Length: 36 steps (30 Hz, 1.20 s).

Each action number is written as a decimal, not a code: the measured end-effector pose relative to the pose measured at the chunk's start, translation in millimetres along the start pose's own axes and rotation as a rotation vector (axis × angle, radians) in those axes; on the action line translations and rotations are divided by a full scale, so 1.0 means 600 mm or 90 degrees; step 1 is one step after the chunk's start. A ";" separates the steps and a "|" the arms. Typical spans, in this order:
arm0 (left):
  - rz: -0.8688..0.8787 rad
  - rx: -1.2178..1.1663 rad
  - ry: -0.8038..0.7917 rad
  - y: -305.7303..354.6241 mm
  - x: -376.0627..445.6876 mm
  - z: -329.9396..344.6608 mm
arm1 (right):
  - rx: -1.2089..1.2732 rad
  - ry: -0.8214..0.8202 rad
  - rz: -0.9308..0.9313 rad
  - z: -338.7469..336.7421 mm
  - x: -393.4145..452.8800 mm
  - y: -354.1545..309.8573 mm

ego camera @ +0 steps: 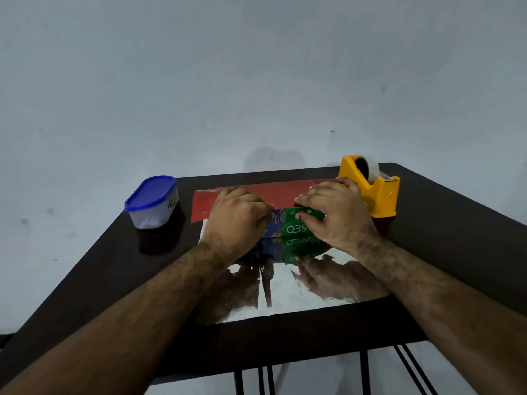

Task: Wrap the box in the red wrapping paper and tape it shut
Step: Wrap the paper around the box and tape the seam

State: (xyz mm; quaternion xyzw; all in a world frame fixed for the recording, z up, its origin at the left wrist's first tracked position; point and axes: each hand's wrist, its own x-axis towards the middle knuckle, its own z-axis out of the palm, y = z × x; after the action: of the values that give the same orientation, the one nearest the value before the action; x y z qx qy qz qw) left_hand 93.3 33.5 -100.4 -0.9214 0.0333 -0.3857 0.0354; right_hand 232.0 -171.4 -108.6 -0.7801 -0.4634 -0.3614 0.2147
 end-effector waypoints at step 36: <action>-0.014 -0.004 -0.018 -0.004 0.000 0.009 | 0.588 -0.069 1.082 -0.118 0.104 0.211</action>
State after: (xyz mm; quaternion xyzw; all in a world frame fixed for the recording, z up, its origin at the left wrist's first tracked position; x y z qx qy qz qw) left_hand 97.4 36.1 -103.9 -0.9271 0.0241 -0.3730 0.0286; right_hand 337.0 -243.6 -15.2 -0.7093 0.1498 0.1688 0.6678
